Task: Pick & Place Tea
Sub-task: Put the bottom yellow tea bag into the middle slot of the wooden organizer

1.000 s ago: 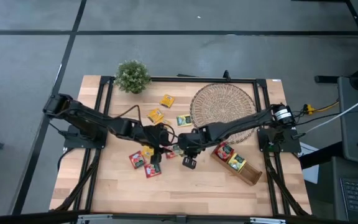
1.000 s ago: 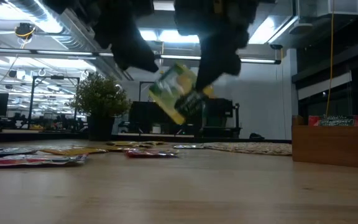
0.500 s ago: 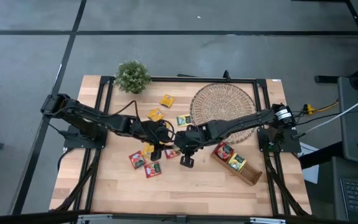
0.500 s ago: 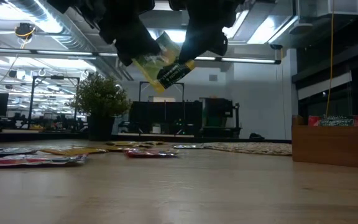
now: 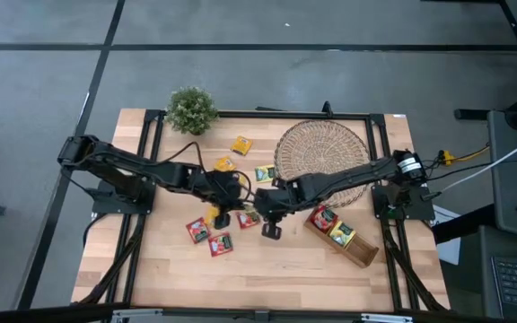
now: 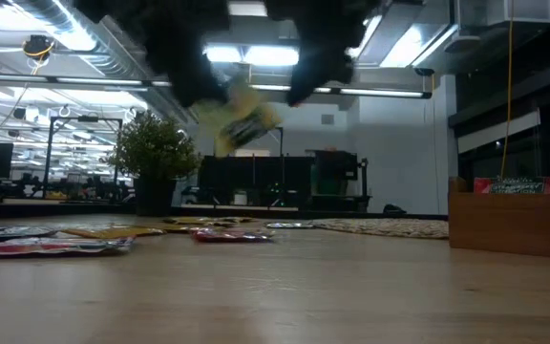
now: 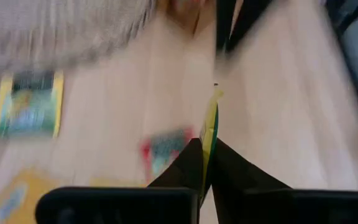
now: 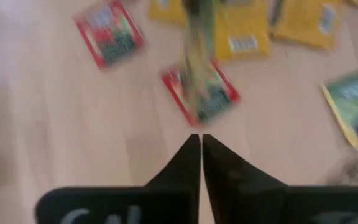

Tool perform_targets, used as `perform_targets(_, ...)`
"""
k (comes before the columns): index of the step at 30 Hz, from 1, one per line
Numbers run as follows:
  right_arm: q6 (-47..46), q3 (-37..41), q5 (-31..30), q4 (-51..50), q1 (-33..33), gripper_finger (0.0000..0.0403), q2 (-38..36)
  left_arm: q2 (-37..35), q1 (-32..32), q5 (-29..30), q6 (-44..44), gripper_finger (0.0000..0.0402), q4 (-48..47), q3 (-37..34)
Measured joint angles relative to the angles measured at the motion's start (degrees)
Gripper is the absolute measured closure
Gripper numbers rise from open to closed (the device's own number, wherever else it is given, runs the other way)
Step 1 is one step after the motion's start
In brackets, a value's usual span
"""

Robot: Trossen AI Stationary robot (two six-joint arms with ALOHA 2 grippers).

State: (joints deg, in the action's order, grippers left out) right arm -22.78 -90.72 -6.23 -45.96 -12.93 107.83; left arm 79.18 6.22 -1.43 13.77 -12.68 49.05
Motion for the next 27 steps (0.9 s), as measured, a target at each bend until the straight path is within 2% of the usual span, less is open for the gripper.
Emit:
perform_targets(4, -1.19, 0.03, -4.94, -4.13, -1.63, 0.0354, -1.72, -3.44, 0.0, 3.04, -0.3, 0.0392, -5.02, 0.04)
perform_targets(9, -3.37, 0.03, -16.42, -6.98, -4.59, 0.0322, -6.19, -8.88, 0.01, 5.16, -1.26, 0.0392, -7.63, -0.07)
perform_targets(16, -6.77, 0.03, -25.18, -8.44, -6.57, 0.0291, -10.3, -18.11, 0.0, 5.07, -1.9, 0.0392, 4.52, -7.63)
perform_targets(22, -6.61, 0.05, -25.75, -7.53, -6.57, 0.0273, -11.01, -24.99, 0.41, 5.27, -1.05, 0.0392, 18.52, -15.51)
perform_targets(27, -4.23, 0.06, -27.18, -3.09, -6.43, 0.0264, -11.06, -28.23, 2.03, 8.09, -2.47, 0.039, 33.27, -22.09)
